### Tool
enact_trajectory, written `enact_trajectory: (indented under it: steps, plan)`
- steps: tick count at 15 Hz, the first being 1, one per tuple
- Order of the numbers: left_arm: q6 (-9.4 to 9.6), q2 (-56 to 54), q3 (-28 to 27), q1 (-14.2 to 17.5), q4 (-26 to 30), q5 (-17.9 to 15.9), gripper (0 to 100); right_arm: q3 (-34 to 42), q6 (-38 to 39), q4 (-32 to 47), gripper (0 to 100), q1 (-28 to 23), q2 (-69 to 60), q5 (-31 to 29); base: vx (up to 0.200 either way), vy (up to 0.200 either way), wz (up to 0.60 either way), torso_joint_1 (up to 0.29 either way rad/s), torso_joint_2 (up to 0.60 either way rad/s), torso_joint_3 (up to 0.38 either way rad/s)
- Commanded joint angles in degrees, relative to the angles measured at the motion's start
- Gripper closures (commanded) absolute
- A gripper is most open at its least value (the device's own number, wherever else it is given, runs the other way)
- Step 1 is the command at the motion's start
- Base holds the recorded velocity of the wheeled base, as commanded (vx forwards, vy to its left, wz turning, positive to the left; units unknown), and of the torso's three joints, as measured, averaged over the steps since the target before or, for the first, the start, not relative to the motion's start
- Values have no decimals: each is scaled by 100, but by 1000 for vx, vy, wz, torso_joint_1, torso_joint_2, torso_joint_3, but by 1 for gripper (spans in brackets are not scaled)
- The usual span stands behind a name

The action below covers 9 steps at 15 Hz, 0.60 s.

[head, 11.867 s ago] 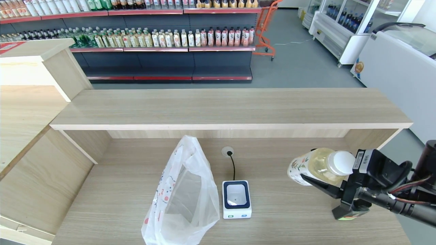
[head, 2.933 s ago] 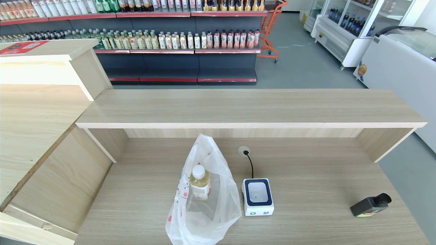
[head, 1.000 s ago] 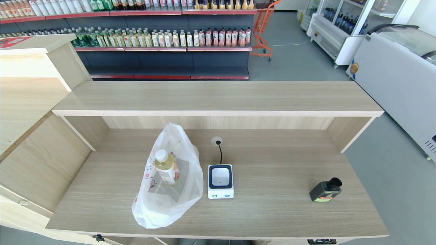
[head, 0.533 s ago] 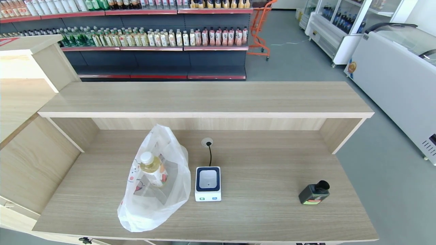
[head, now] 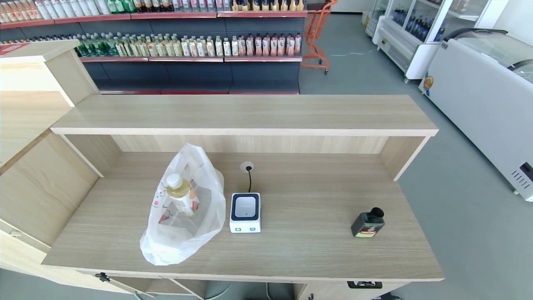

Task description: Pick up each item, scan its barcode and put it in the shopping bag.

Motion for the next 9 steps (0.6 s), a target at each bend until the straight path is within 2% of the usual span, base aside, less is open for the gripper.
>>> enact_trajectory:
  steps: [1,4,6,7,9]
  plan:
    - [-1,-2,1,-5,-1,1,0,1,-4,4,0,-2,16,0,0,0,0,0,0,0]
    - [8,-2,1,-5,-1,-8,0,1,-4,4,0,-2,7,0,0,-200,0,11,1,-1]
    - [8,-2,1,-5,-1,-8,0,-96,-145,-14,0,6,51,62,0,0,0,0,0,0]
    - [8,-2,1,-5,-1,-8,0,-817,-127,83,0,112,921,246,0,0,0,0,0,0]
    - [8,-2,1,-5,-1,-8,0,-2091,-31,118,0,33,3119,106,0,0,0,0,0,0]
